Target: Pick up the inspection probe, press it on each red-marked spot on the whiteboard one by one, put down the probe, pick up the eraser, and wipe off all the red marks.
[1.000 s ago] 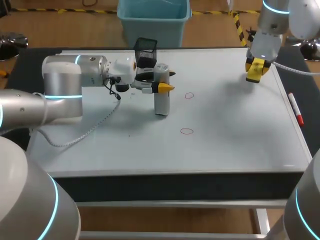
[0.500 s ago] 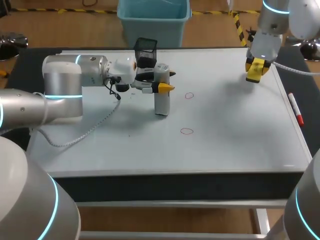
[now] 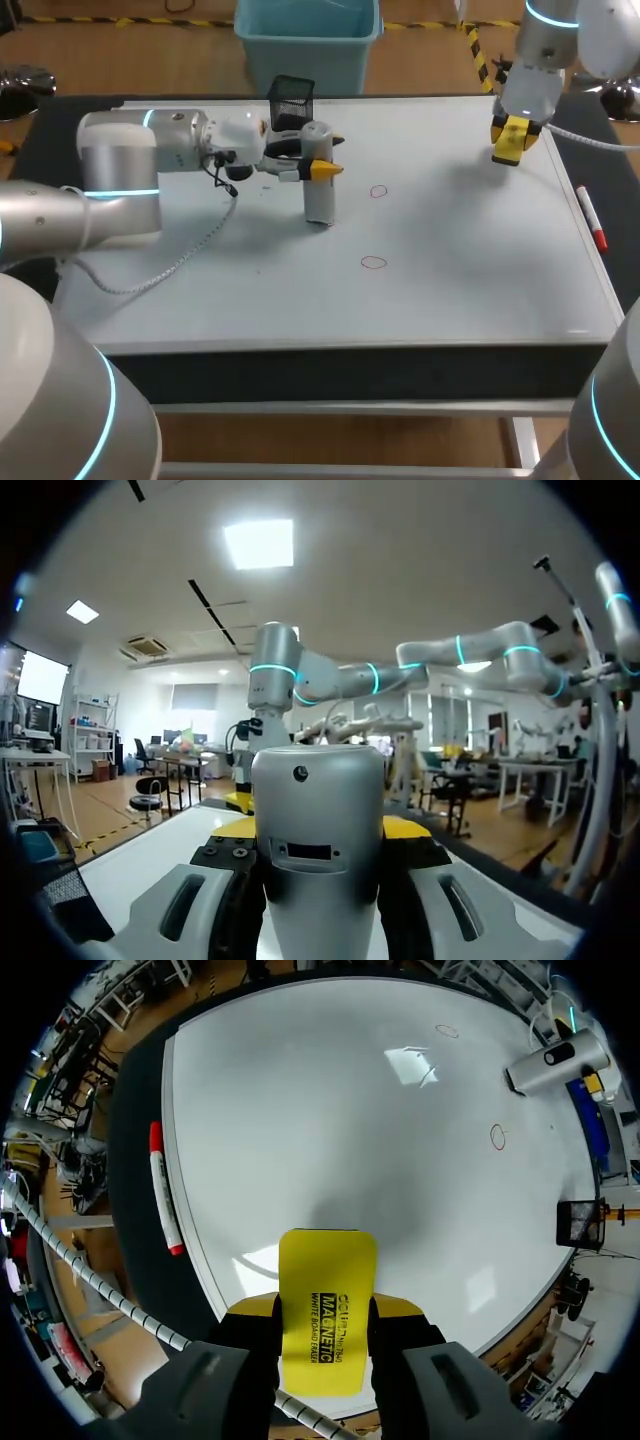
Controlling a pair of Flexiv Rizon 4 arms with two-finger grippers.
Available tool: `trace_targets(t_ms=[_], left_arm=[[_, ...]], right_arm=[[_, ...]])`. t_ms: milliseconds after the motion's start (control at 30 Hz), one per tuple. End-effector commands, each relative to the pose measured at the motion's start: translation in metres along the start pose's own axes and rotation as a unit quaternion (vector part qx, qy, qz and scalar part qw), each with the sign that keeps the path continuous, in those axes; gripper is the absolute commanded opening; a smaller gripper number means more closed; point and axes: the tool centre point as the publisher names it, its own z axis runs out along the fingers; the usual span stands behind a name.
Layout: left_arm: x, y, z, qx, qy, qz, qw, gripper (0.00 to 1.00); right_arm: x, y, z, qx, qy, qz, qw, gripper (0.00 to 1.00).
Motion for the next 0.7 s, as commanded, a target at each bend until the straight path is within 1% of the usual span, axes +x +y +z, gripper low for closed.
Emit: trace_targets(t_ms=[33,167,267,333,467,567,700], left_arm=[[0.002,-0.019,-0.028,-0.01,-0.025,0.009,1.0,0.0],[-0.015,-0.035,-0.057,-0.014,-0.049,0.025,0.998,0.0],[-0.03,-0.044,-0.08,-0.008,-0.074,0.032,0.997,0.0],[-0.04,-0.048,-0.094,-0.008,-0.086,0.035,0.996,0.0],[-0.056,-0.056,-0.117,-0.023,-0.107,0.046,0.993,0.0],[-0.066,-0.061,-0.133,-0.035,-0.123,0.055,0.99,0.0],[-0.077,-0.065,-0.153,-0.042,-0.139,0.056,0.988,0.0]], right_arm=[[0.001,0.0,-0.001,0.001,0.002,-0.001,1.0,0.0],[0.001,0.0,-0.001,0.001,0.002,-0.001,1.0,0.0],[0.001,0.0,-0.001,0.001,0.002,-0.001,1.0,0.0],[0.001,0.0,-0.001,0.001,0.002,-0.001,1.0,0.0],[0.001,0.0,-0.001,0.001,0.002,-0.001,1.0,0.0],[0.001,0.0,-0.001,0.001,0.002,-0.001,1.0,0.0],[0.001,0.0,-0.001,0.001,0.002,-0.001,1.0,0.0]])
